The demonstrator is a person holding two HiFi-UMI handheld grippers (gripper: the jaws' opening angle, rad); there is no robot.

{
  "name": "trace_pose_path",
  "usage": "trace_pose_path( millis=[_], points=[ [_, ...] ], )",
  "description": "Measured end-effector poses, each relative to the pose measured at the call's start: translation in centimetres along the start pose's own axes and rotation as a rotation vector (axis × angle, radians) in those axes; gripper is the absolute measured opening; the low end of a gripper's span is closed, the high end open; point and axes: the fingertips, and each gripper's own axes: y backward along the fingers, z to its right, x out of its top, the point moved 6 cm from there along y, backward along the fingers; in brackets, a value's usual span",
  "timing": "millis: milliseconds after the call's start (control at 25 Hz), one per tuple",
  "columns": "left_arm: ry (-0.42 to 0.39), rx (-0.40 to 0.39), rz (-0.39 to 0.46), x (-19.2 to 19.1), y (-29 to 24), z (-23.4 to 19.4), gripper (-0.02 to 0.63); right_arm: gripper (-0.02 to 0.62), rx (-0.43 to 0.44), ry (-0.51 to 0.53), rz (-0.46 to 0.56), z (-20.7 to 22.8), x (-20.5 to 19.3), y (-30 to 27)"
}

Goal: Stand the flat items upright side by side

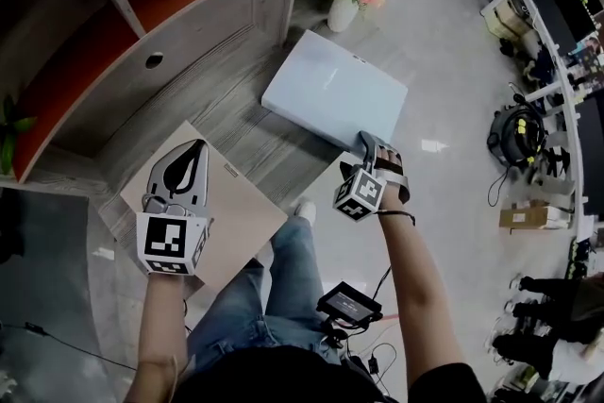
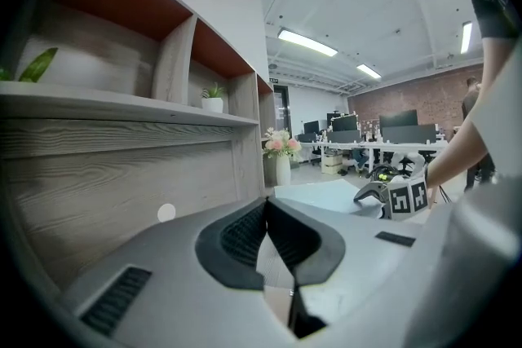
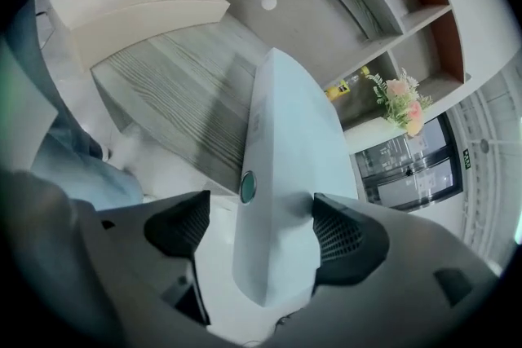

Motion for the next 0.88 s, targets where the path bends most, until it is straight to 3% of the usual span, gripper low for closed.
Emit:
trace_pose_path(
  millis=[160, 560, 600, 880],
  points=[
    [-0.010, 0.000, -0.014, -0.6, 0.3, 0.3, 0.012, 0.393, -0.105, 0.052, -0.041, -0.5, -1.7, -0.6],
    [-0.051, 0.010, -0.042, -2.1, 0.9, 0.9, 0.012, 0.389, -0.464, 0.102, -0.153, -0.3, -3.0, -2.7],
    [-0.050, 0.011, -0.043, -2.0, 1.0, 0.9, 0.012, 0.338, -0.474, 0.099, -0.162, -0.1, -3.0, -2.6],
    [-0.052, -0.018, -0.006, 0.1, 1.1, 1.4, 0.012, 0.328, -0.371, 0.065, -0.184, 1.1, -1.8, -0.7]
  ],
)
